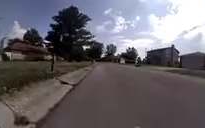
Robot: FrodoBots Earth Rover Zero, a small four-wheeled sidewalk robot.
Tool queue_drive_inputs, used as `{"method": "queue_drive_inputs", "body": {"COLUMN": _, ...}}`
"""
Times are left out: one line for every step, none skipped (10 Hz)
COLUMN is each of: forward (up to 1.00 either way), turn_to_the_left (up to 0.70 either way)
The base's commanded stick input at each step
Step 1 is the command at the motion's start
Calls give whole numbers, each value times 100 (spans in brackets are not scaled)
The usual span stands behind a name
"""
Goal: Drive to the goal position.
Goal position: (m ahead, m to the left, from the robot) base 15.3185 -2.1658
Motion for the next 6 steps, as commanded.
{"method": "queue_drive_inputs", "body": {"forward": 100, "turn_to_the_left": 0}}
{"method": "queue_drive_inputs", "body": {"forward": 100, "turn_to_the_left": 0}}
{"method": "queue_drive_inputs", "body": {"forward": 100, "turn_to_the_left": 0}}
{"method": "queue_drive_inputs", "body": {"forward": 100, "turn_to_the_left": 0}}
{"method": "queue_drive_inputs", "body": {"forward": 100, "turn_to_the_left": 0}}
{"method": "queue_drive_inputs", "body": {"forward": 100, "turn_to_the_left": 0}}
